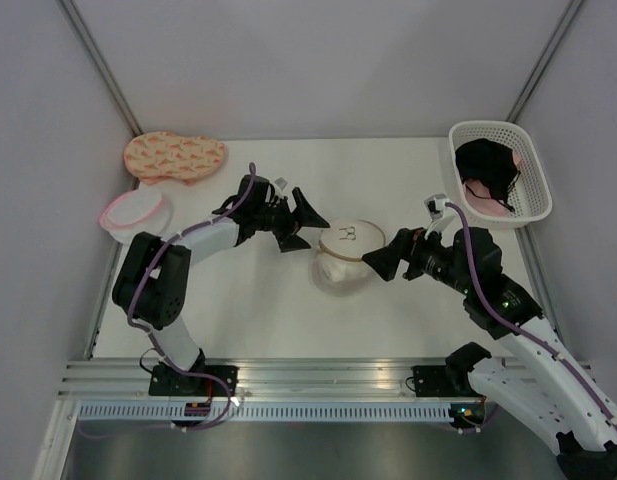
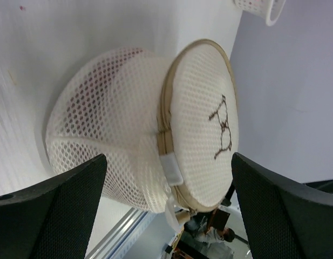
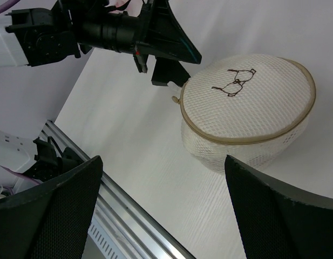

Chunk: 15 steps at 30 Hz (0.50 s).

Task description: Unzip the laundry bag and remove the bra

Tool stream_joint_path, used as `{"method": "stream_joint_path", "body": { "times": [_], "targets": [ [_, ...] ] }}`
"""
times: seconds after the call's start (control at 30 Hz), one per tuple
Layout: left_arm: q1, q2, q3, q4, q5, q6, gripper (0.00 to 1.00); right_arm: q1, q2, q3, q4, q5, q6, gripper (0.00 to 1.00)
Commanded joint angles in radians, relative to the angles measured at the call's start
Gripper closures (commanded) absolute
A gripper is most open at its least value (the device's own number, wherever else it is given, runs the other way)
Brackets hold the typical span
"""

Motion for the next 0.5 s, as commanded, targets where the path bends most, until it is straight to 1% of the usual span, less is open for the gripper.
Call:
{"method": "stream_joint_path", "body": {
  "times": [0.0, 0.13, 0.17, 0.23, 0.27, 0.3, 0.4, 0.47],
  "targets": [
    [0.000, 0.078, 0.072, -0.029, -0.051, -0.037, 0.00, 0.003, -0.019, 0.042, -0.017, 0.025, -0.004, 0.02],
    [0.000, 0.140, 0.083, 0.001, -0.054, -0.086, 0.01, 0.004, -0.023, 0.042, -0.026, 0.031, -0.003, 0.02],
    [-0.002, 0.149, 0.080, 0.059, -0.040, -0.097, 0.01, 0.003, -0.025, 0.040, -0.026, 0.033, -0.001, 0.02],
    [0.000, 0.152, 0.058, 0.138, -0.011, -0.140, 0.07, 0.004, -0.028, 0.037, -0.029, 0.036, -0.001, 0.02],
    [0.000, 0.158, 0.052, 0.208, 0.020, -0.158, 0.15, 0.003, -0.028, 0.036, -0.029, 0.036, 0.000, 0.02],
    [0.000, 0.160, 0.046, 0.250, 0.034, -0.175, 0.19, 0.003, -0.026, 0.036, -0.027, 0.036, 0.002, 0.02],
    [0.000, 0.164, 0.031, 0.327, 0.070, -0.223, 0.30, 0.003, -0.029, 0.034, -0.027, 0.036, 0.003, 0.02],
    [0.000, 0.160, 0.031, 0.327, 0.089, -0.224, 0.32, 0.004, -0.033, 0.033, -0.029, 0.041, 0.003, 0.02]
  ]
}}
